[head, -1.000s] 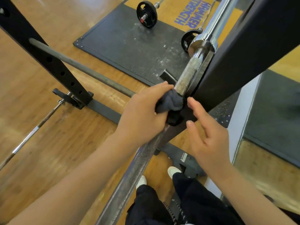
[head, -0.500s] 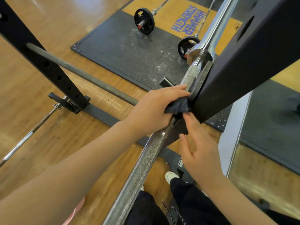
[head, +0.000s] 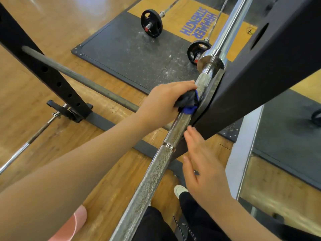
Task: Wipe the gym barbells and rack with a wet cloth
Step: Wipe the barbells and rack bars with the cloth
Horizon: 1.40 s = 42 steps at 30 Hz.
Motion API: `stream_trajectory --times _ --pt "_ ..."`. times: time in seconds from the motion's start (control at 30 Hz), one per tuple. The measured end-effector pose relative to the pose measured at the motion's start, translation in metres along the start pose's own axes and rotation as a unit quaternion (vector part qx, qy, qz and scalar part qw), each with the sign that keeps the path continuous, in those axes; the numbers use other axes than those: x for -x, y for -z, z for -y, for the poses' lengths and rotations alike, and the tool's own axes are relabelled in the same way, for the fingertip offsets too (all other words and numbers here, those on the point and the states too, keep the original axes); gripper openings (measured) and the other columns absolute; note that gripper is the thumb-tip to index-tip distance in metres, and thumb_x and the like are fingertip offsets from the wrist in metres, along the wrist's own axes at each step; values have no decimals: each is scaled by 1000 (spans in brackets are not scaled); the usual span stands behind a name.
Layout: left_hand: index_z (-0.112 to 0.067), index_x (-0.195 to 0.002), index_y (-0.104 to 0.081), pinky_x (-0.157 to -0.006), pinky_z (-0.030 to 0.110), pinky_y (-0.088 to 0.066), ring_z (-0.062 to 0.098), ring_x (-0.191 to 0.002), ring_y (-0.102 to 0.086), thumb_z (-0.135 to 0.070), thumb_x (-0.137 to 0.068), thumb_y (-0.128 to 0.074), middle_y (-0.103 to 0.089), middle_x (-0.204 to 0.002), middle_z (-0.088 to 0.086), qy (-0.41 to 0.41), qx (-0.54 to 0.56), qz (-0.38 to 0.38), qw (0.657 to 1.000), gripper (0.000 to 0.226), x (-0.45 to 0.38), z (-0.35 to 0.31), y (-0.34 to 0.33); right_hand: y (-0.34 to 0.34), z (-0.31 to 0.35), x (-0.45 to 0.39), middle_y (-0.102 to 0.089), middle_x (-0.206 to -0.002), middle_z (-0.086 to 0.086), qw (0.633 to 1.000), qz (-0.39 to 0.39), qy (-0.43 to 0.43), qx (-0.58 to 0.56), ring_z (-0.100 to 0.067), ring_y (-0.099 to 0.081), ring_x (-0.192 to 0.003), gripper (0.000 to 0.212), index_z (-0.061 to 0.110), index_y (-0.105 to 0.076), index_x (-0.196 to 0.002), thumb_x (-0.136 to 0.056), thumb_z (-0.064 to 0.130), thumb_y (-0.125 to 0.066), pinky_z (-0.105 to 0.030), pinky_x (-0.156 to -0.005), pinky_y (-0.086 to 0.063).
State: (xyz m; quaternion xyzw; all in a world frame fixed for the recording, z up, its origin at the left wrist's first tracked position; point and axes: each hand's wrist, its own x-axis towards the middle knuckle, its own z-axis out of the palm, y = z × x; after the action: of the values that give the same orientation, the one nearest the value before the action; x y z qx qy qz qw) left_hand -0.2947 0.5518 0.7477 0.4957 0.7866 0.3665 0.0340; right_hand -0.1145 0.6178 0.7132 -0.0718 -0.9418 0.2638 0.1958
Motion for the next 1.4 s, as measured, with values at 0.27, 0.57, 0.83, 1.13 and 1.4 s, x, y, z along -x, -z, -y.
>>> stream_trajectory --times 0.27,0.57,0.83,1.13,1.4 --pt "-15 -142 -41 -106 14 -32 3 -133 -35 -26 -79 -64 -37 -149 -1 19 83 137 987 68 23 4 16 0 -9 -2 -32 -147 -7 994 49 77 54 -19 -30 -139 54 5 -36 -139 -85 8 -41 -34 -108 -35" --pt "-8 -120 -63 -95 19 -41 18 -115 -56 -16 -80 -49 -63 -124 8 -36 8 13 999 44 19 -3 -3 -1 -8 2 -26 -151 1 996 69 53 34 -15 -31 -139 59 9 -30 -144 -87 13 -43 -27 -109 -32" --pt "-4 -114 -66 -87 46 -52 31 -108 -63 10 -69 -63 -63 -121 14 -199 -109 68 972 47 -21 24 8 4 -13 -2 -21 -152 7 993 95 57 30 -9 -27 -140 59 14 -28 -145 -87 15 -42 -15 -109 -28" --pt "-9 -104 -72 -89 32 -47 23 -102 -66 4 -66 -52 -69 -111 7 -168 -42 93 980 46 -30 16 12 2 -14 -1 -21 -153 8 994 88 61 13 -9 -28 -140 59 14 -28 -144 -87 14 -43 -20 -106 -36" --pt "-12 -129 -55 -95 25 -38 22 -114 -55 -2 -78 -60 -58 -128 5 -122 -48 162 978 52 -65 16 12 7 -18 -2 -32 -152 0 992 100 70 10 -12 -34 -138 57 13 -34 -143 -87 12 -45 -34 -90 -52"
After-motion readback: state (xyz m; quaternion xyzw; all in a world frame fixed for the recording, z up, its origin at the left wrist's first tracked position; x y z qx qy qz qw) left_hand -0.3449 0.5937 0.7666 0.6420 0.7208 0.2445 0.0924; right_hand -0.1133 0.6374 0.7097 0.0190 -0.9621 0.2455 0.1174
